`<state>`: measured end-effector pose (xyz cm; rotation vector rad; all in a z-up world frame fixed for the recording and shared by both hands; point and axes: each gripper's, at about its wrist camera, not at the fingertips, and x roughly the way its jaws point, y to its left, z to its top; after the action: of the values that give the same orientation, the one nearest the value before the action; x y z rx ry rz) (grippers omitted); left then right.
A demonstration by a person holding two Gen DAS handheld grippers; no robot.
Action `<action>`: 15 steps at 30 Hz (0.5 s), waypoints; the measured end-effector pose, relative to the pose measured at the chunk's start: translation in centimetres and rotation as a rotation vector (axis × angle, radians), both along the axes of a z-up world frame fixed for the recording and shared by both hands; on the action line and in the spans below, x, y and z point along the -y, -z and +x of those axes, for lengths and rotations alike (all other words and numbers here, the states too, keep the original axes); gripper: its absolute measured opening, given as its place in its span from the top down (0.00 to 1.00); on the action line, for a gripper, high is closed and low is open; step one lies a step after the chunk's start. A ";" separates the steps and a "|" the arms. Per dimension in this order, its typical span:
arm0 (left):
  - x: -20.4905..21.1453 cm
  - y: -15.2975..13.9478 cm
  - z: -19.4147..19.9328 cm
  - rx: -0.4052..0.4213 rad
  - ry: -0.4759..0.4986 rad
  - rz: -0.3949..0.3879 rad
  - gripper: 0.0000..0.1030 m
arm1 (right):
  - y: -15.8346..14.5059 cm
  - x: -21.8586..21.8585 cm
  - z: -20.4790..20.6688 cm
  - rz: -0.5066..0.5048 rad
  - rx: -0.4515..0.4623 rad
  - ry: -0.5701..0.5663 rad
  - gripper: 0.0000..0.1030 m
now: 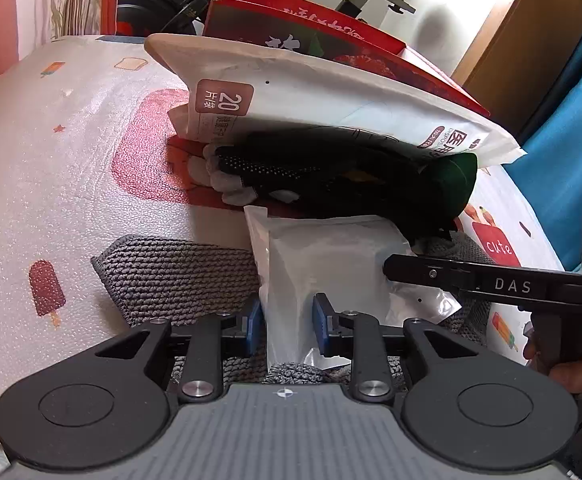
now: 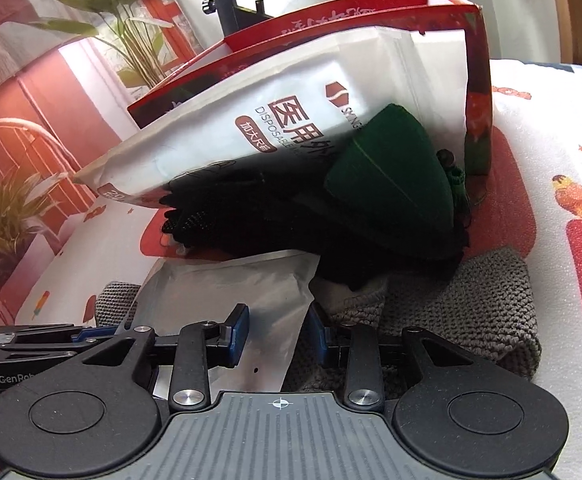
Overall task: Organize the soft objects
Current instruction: 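Close both grippers on the white plastic bag and lift it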
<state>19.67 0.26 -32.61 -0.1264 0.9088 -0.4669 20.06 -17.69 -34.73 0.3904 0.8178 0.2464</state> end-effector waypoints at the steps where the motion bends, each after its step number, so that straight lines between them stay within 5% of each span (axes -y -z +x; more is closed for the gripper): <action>1: -0.1 0.0 0.0 -0.002 -0.004 -0.002 0.69 | 0.2 0.1 0.0 0.005 0.004 0.003 0.73; 6: -0.1 0.0 0.1 -0.003 0.003 -0.009 0.76 | 0.3 0.2 -0.7 -0.023 0.019 -0.005 0.89; 9: 0.0 -0.3 -0.1 0.021 0.003 0.007 0.92 | 0.0 -0.4 -1.0 -0.061 0.037 -0.011 0.91; 15: -0.8 -1.0 -0.3 0.048 -0.034 0.004 0.97 | -1.5 -1.8 -2.2 -0.147 0.105 -0.046 0.94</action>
<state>19.38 1.01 -31.56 -0.1262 0.8592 -0.4345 17.90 -15.88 -33.21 0.2190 0.7367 0.2455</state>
